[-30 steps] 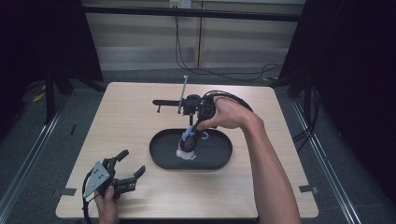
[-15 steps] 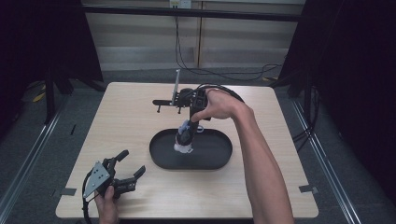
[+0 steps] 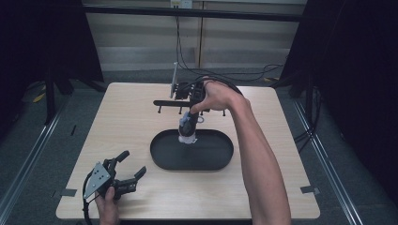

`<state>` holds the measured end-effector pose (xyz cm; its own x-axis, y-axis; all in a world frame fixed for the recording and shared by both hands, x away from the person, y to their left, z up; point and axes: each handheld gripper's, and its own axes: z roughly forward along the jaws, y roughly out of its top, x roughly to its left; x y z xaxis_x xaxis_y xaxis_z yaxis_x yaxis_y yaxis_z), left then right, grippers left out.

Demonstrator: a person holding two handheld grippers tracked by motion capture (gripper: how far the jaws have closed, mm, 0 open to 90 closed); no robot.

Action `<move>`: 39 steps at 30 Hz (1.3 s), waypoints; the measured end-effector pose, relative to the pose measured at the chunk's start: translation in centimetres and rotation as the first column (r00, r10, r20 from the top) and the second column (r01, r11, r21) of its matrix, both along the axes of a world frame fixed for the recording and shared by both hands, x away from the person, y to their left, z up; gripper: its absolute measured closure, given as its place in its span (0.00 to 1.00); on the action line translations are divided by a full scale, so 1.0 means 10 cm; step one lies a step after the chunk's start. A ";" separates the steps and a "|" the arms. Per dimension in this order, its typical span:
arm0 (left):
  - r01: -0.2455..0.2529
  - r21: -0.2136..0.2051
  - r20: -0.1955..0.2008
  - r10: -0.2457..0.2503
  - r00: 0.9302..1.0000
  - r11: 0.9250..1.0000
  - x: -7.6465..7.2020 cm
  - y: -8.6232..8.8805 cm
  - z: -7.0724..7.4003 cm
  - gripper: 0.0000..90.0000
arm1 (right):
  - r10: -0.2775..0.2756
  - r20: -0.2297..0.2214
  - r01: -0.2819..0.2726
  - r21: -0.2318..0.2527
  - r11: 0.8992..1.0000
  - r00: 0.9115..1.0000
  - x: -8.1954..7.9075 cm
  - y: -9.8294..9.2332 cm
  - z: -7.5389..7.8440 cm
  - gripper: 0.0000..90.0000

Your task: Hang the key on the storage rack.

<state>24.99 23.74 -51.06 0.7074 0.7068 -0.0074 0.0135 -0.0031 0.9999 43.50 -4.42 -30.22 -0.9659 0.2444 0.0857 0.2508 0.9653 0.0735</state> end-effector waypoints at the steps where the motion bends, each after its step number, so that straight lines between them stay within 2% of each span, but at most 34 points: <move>1: 0.000 0.000 0.000 0.000 1.000 1.000 0.00 0.00 0.00 0.17 | 0.000 0.000 0.000 0.000 1.000 1.000 0.00 0.00 0.00 0.97; 4: 0.000 0.002 0.000 0.000 1.000 1.000 0.00 0.00 0.00 0.17 | -0.007 0.004 0.007 -0.016 1.000 1.000 0.04 -0.01 0.02 0.97; 12: 0.005 0.002 0.000 -0.005 1.000 1.000 0.00 0.00 0.00 0.17 | -0.017 0.002 0.017 -0.006 1.000 1.000 0.10 0.00 0.05 0.97; 16: 0.006 0.002 0.001 -0.006 1.000 1.000 0.00 0.00 0.00 0.17 | -0.018 0.003 0.018 -0.033 0.999 1.000 0.12 0.00 0.03 0.96; 25: 0.007 0.007 0.004 -0.007 1.000 1.000 0.00 0.00 0.00 0.17 | -0.021 0.006 0.021 -0.017 1.000 1.000 0.15 -0.05 0.00 0.96; 35: 0.008 0.007 0.003 -0.008 1.000 1.000 0.00 0.01 0.00 0.17 | -0.016 0.011 0.016 -0.031 0.999 1.000 0.18 -0.04 -0.07 0.93; 39: 0.008 0.007 0.003 -0.008 1.000 1.000 0.00 0.01 0.00 0.17 | -0.019 0.011 0.019 -0.012 1.000 1.000 0.20 -0.06 -0.07 0.93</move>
